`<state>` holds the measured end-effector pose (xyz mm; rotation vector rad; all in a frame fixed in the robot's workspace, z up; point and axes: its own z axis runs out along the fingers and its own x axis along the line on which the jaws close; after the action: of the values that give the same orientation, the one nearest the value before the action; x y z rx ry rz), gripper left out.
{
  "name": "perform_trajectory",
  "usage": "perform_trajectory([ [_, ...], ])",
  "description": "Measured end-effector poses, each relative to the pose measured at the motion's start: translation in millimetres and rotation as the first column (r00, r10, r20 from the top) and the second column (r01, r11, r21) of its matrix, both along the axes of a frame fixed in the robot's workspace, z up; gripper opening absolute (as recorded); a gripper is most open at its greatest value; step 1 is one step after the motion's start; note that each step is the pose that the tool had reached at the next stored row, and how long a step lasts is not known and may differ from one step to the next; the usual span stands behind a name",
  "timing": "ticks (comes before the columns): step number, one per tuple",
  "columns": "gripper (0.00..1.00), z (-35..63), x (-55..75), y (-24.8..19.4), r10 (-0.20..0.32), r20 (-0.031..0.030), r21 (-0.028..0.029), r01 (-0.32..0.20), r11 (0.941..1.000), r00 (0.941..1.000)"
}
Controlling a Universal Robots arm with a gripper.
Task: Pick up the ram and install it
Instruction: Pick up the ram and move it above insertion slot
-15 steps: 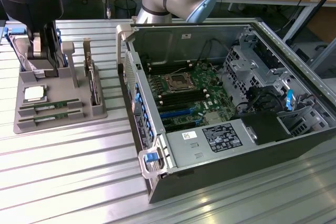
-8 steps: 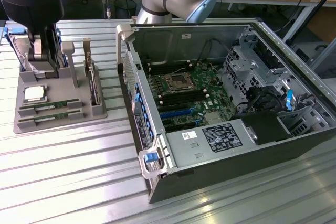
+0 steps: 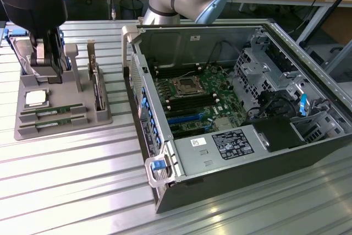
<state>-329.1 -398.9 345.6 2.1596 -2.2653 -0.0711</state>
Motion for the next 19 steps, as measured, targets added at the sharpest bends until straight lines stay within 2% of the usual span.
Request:
perform_trajectory([
  [19,0.30,-8.8,0.0,0.0,0.001,0.0000,0.0000,-0.001,1.0000,1.0000],
])
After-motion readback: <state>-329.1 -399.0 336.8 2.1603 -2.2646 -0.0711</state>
